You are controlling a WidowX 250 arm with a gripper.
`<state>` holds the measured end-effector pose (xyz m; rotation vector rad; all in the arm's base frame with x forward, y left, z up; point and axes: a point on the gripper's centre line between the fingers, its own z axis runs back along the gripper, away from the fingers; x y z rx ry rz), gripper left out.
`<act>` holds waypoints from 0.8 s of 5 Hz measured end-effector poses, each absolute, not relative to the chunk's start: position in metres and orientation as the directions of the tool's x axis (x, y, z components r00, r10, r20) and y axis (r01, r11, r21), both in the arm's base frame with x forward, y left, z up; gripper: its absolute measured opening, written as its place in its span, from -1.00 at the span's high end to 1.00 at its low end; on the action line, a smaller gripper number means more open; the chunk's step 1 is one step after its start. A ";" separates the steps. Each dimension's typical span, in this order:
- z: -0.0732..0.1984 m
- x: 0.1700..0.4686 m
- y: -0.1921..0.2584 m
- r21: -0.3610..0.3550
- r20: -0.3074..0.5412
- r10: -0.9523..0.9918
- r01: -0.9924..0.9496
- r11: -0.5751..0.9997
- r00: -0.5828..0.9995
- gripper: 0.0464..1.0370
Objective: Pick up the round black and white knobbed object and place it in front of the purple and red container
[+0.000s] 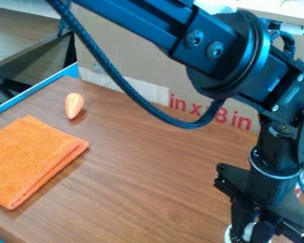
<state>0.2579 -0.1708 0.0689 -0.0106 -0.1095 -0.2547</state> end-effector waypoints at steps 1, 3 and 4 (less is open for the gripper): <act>0.068 0.273 -0.165 -0.021 0.108 -0.209 0.213 0.977 0.972 0.59; 0.049 0.283 -0.169 0.006 -0.005 -0.227 0.227 0.974 0.974 0.59; 0.043 0.282 -0.167 0.028 -0.054 -0.230 0.232 0.972 0.972 0.59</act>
